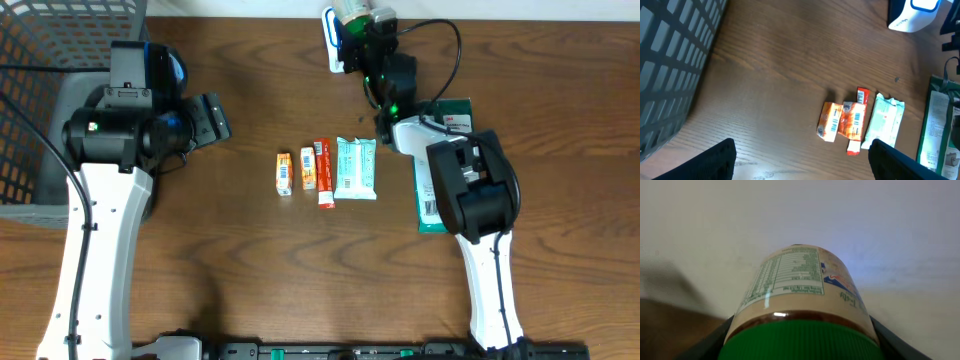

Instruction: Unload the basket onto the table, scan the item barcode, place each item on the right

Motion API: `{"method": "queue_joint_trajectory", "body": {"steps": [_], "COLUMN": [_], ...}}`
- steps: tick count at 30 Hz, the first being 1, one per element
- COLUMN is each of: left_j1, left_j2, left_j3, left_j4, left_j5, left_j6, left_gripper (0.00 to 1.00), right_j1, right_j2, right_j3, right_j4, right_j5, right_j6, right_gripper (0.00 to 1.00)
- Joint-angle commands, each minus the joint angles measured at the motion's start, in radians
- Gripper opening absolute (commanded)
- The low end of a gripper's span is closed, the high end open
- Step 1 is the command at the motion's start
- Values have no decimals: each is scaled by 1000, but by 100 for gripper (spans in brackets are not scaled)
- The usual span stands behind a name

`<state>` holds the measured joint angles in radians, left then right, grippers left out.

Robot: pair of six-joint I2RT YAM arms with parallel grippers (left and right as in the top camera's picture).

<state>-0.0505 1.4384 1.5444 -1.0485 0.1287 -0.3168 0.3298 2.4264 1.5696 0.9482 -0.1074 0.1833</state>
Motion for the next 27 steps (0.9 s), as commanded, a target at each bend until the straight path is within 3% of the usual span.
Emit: {"method": "queue_joint_trajectory", "body": {"steps": [1, 9, 16, 22, 27], "left_j1": [0, 0, 0, 0, 0], "left_j2": [6, 6, 6, 6, 6], "left_j3": [11, 11, 11, 11, 11], "left_j4": [-3, -2, -2, -3, -3], "left_j5": [2, 2, 2, 2, 2], "left_j6": [6, 6, 6, 6, 6], "left_gripper": [85, 85, 85, 85, 85], "right_j1": [-27, -44, -140, -272, -401], "right_j2": [-169, -513, -734, -764, -728], "right_j3": [20, 20, 20, 19, 5], "right_j4": [-89, -819, -1442, -1790, -1960], "right_j5": [-106, -65, 126, 229, 234], "right_j6": [11, 10, -11, -28, -27], "right_gripper": [1, 1, 1, 1, 1]}}
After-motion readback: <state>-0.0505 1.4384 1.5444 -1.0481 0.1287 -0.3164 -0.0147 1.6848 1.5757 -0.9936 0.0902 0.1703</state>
